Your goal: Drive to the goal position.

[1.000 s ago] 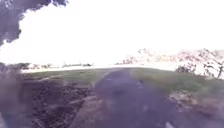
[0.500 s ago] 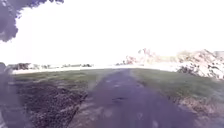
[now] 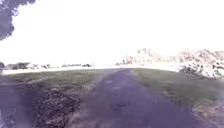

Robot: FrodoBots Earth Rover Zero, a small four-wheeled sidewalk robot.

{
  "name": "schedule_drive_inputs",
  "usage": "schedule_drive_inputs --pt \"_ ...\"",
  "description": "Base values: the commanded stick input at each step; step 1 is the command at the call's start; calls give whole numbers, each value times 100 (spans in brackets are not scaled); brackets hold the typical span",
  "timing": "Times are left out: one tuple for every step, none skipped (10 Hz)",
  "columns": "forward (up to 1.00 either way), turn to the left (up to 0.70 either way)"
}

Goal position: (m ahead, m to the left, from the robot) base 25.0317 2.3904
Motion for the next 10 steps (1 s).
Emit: schedule_drive_inputs --pt "70 0" --pt "70 0" --pt "70 0" --pt "70 0" --pt "70 0" --pt "70 0" --pt "70 0" --pt "70 0" --pt "70 0" --pt "70 0"
